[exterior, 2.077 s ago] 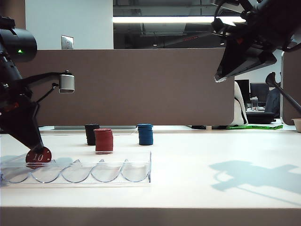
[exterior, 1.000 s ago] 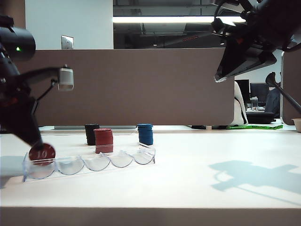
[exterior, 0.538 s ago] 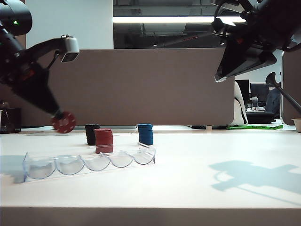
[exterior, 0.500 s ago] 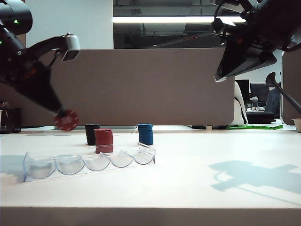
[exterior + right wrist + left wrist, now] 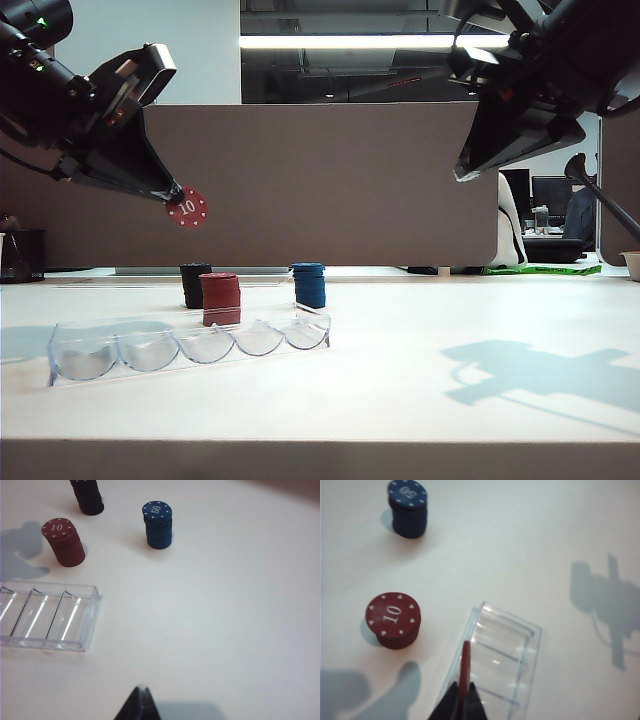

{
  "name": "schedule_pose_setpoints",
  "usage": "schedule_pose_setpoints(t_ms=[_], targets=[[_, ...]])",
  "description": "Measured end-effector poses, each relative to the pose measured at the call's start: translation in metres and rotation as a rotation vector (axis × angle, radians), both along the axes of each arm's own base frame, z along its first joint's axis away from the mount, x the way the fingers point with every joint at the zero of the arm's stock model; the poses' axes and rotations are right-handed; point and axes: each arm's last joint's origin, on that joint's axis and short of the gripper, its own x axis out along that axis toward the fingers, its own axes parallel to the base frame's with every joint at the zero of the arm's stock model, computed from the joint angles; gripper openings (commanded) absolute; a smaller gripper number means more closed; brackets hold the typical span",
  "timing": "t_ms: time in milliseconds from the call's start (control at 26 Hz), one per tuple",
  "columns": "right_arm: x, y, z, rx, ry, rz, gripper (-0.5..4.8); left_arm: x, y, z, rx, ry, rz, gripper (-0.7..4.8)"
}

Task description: Pick up the chip in the box and place it on the pile of chips with the same color.

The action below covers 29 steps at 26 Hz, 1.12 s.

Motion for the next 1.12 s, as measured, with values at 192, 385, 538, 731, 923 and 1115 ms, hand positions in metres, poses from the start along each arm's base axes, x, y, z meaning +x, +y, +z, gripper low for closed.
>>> schedule_pose_setpoints(t_ms=[192, 385, 538, 731, 923, 1115], targets=[[0.004, 0.002, -0.003, -0.001, 0.002, 0.0, -0.06, 0.019, 0.014, -0.009, -0.17, 0.178, 0.273, -0.06], [0.004, 0.003, -0.001, 0.01, -0.017, 0.0, -0.06, 0.03, 0.019, -0.017, -0.264, 0.26, 0.373, -0.06], [0.005, 0.003, -0.001, 0.016, -0.026, 0.0, -0.06, 0.039, 0.019, -0.026, -0.342, 0.322, 0.371, -0.06], [0.006, 0.004, 0.0, 0.019, -0.039, 0.002, -0.06, 0.055, 0.016, -0.052, -0.46, 0.463, 0.405, -0.06], [0.007, 0.004, -0.002, 0.012, -0.035, 0.0, -0.06, 0.062, 0.015, -0.063, -0.511, 0.517, 0.428, -0.06], [0.01, 0.003, -0.005, -0.007, -0.03, -0.003, -0.06, 0.067, 0.014, -0.065, -0.543, 0.511, 0.436, -0.06]])
